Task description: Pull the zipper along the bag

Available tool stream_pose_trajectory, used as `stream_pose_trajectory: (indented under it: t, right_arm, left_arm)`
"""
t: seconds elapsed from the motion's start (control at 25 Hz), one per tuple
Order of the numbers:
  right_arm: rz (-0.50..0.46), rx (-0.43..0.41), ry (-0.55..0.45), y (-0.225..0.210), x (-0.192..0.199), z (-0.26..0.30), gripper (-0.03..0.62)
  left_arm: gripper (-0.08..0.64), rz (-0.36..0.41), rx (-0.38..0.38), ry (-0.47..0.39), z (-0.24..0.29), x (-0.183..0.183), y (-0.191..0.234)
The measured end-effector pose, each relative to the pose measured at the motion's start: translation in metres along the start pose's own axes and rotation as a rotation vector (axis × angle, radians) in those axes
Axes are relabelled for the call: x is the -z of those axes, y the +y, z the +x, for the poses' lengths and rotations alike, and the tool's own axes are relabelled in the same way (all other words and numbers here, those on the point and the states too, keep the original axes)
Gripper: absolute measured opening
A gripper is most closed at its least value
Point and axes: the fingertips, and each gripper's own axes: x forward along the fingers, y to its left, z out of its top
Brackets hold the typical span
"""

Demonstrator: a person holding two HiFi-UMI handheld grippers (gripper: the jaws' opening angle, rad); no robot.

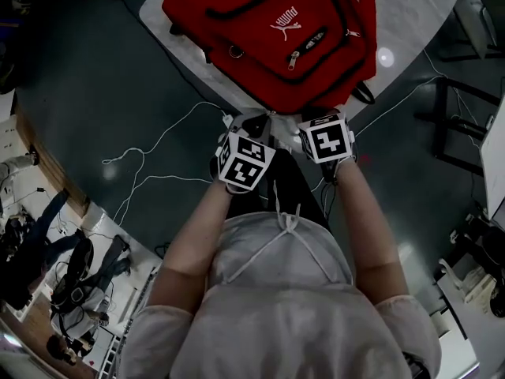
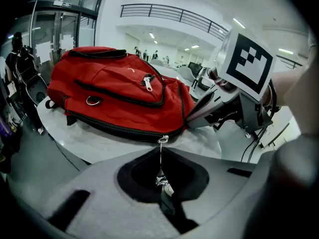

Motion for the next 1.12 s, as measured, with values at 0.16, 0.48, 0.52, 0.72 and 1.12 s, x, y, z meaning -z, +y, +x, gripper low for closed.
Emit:
stream_pose_trajectory:
  t: [0.16, 0.48, 0.52, 0.72, 1.12]
  right_arm:
    - [0.008, 0.031, 0.025, -0.002, 0.0, 0.003, 0.028]
    - [-0.036, 0.107, 0.053, -0.001, -0.011, 0.001, 0.028]
    - [-0.045, 0.121, 0.059, -0.001, -0.011, 0.0, 0.028]
    - [-0.053, 0.179, 0.086, -0.001, -0.009, -0.001, 0.026]
    - [0.043, 0.209, 0.089, -0.005, -0.009, -0.001, 0.026]
  left_arm:
    - [0.023, 0.008, 0.022, 0.002, -0.004, 0.002, 0.016]
    - [0.023, -0.055, 0.028, -0.012, -0.014, 0.004, 0.053]
    - [0.023, -0.042, 0.027, -0.011, -0.015, 0.003, 0.057]
    - [0.023, 0.008, 0.021, -0.007, -0.019, -0.002, 0.08]
    - [0.023, 0.082, 0.034, -0.026, -0.032, -0.017, 0.129]
